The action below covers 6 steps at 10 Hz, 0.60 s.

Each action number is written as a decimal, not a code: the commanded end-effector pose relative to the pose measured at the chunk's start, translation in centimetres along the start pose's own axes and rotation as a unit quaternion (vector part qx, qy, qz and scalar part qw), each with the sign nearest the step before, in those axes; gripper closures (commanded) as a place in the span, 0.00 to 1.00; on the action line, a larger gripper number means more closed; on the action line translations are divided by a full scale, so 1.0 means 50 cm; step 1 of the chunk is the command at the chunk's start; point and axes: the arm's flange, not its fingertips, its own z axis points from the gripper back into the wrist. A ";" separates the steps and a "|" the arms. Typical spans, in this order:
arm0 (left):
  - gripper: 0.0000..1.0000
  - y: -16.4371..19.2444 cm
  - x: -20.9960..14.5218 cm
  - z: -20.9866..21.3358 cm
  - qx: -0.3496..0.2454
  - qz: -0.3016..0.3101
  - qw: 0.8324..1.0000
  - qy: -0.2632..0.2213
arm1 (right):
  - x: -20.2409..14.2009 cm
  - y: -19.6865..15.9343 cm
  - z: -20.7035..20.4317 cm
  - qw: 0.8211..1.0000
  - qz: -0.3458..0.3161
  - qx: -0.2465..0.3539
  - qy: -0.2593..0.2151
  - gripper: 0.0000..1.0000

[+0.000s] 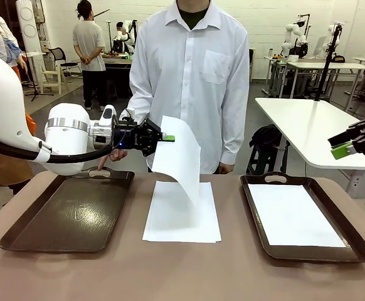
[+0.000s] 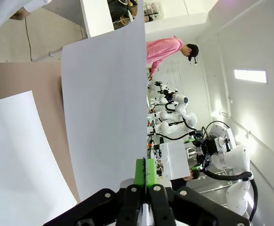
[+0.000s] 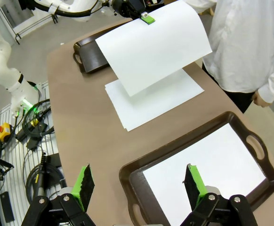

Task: Sort the A4 documents.
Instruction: Place the A4 Paper in the designated Handle tray.

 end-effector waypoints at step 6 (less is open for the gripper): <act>1.00 0.000 0.000 0.000 0.000 0.000 1.000 0.000 | -0.001 0.000 -0.004 1.000 0.000 0.003 0.002 0.00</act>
